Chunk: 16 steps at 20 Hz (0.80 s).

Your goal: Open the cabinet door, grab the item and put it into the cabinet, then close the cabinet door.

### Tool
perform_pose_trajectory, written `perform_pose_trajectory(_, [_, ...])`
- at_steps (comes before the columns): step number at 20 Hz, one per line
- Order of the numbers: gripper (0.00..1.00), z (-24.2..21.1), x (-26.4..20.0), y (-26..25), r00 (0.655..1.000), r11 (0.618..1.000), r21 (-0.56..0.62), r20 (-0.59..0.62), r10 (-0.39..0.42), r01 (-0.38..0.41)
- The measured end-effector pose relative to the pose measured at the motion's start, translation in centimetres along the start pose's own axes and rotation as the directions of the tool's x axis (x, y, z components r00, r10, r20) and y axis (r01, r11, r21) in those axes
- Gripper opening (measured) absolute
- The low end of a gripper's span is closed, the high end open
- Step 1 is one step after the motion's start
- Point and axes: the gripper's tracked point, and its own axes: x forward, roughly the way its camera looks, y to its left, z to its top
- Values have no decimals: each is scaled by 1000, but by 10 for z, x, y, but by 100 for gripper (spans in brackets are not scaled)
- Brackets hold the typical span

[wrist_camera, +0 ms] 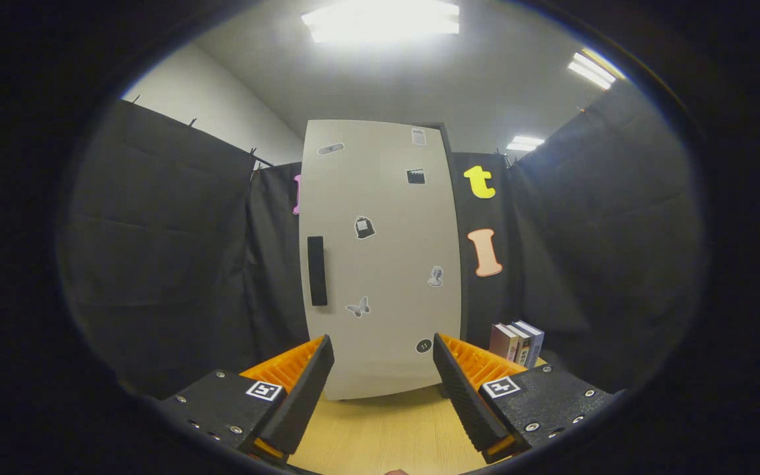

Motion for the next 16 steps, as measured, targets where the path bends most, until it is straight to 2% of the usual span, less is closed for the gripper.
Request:
perform_pose_trajectory(3, [94, -19, -9, -10, 999, 1000, 1, -24, -26, 26])
perform_pose_trajectory(7, [94, -39, -13, -9, 997, 1000, -5, -72, -17, 17])
perform_pose_trajectory(16, [94, -36, -16, 3, 998, 1000, 1, -60, 30, -30])
